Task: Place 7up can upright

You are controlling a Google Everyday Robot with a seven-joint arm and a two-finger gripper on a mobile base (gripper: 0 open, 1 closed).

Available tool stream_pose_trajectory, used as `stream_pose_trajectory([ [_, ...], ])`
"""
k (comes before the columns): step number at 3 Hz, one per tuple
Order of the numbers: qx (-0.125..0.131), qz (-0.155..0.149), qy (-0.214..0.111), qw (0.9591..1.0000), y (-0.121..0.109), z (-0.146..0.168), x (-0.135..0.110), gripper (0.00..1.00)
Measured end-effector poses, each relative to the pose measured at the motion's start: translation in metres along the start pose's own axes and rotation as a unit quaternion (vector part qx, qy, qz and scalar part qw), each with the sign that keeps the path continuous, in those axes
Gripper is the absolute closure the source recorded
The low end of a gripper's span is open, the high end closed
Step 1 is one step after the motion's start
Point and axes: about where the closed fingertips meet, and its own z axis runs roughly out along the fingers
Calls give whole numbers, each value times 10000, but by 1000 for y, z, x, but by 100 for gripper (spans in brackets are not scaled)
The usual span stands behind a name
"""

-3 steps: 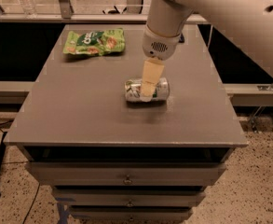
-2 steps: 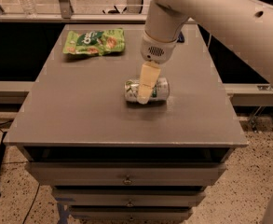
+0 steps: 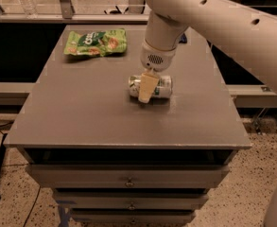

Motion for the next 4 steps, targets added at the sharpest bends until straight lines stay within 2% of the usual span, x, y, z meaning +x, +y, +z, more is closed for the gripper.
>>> stream_pose_trajectory([
  [2, -81, 8, 22, 10000, 1, 6, 0, 86],
  [3, 20, -48, 14, 10000, -2, -7, -3, 100],
  [4, 163, -236, -194, 9994, -7, -33, -13, 100],
])
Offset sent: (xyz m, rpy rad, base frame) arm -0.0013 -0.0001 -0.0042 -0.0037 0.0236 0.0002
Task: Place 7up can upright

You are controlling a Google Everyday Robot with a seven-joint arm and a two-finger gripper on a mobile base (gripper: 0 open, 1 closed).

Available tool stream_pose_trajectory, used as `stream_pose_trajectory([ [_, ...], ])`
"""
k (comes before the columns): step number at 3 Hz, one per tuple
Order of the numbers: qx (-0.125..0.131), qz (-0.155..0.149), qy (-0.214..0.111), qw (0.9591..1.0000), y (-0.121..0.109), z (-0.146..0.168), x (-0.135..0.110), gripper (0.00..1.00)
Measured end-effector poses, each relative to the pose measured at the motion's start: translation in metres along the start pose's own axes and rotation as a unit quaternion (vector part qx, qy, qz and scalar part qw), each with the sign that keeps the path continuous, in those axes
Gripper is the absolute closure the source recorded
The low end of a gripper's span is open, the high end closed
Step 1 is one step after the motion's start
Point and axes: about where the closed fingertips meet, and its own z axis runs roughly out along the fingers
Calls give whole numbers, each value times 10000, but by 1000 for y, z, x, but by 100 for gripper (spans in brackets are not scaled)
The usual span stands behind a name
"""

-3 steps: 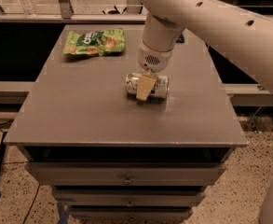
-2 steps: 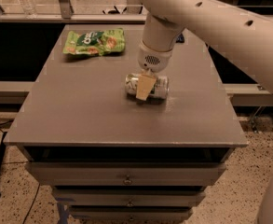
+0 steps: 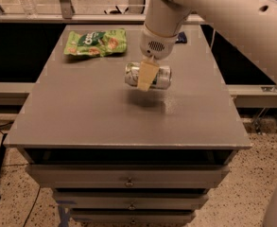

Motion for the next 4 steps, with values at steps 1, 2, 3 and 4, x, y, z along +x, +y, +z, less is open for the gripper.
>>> stream_pose_trajectory([
  [1, 98, -219, -607, 9979, -7, -22, -13, 100],
  [2, 113, -481, -1521, 9871, -7, -32, -25, 100],
  [3, 139, -642, -2556, 9645, -8, -34, -35, 100],
  [4, 118, -634, -3442, 9367, -12, -35, -39, 100],
])
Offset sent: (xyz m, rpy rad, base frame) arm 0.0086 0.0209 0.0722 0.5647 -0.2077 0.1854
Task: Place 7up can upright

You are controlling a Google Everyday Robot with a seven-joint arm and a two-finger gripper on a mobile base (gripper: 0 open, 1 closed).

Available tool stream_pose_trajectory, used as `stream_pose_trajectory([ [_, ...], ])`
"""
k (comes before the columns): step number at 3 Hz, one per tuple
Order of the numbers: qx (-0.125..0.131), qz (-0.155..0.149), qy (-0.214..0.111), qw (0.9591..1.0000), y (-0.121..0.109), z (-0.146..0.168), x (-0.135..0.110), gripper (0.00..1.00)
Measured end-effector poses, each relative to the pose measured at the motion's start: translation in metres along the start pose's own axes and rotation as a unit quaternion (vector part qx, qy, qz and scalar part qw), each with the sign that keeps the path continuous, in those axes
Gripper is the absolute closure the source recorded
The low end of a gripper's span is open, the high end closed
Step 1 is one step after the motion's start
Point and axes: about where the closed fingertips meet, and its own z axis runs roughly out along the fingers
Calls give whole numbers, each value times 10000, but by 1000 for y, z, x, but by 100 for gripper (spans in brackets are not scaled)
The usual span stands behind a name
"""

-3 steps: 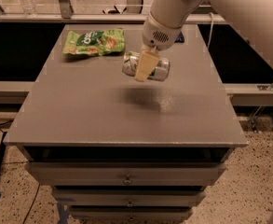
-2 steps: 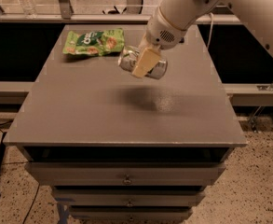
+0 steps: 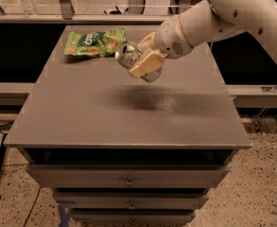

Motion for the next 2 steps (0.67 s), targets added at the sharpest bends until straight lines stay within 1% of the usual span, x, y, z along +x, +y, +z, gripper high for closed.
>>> stream_pose_trajectory([
  [1, -15, 100, -845, 9964, -4, 1, -3, 100],
  [2, -78, 247, -1550, 9876, -6, 3, -3, 100],
])
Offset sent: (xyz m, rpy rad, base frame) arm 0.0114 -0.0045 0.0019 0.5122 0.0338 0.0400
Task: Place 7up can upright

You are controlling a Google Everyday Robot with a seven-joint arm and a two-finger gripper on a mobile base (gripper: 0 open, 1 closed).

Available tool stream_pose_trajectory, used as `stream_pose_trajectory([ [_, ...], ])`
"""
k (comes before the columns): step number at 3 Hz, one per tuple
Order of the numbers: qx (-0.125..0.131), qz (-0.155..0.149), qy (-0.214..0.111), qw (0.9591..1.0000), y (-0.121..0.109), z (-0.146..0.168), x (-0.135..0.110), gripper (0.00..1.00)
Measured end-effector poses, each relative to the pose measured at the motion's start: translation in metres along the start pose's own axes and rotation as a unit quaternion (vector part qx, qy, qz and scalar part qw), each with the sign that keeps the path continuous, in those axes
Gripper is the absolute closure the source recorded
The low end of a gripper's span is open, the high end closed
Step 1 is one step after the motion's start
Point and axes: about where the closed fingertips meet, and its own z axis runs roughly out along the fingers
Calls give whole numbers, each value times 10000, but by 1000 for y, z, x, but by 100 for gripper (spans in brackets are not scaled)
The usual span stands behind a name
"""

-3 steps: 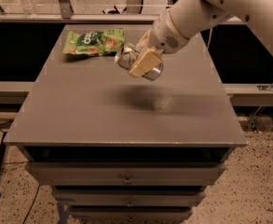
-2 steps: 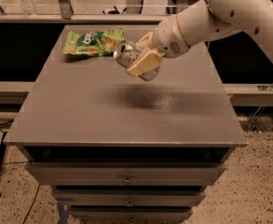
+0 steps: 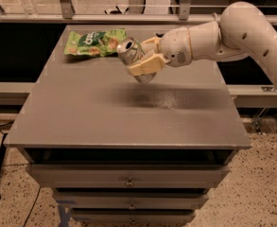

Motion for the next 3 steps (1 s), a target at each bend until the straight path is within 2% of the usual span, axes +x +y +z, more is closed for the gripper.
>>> stream_pose_trajectory([
  [1, -61, 141, -557, 9983, -1, 2, 2, 100],
  [3, -109, 322, -1030, 9941, -1, 6, 11, 100],
])
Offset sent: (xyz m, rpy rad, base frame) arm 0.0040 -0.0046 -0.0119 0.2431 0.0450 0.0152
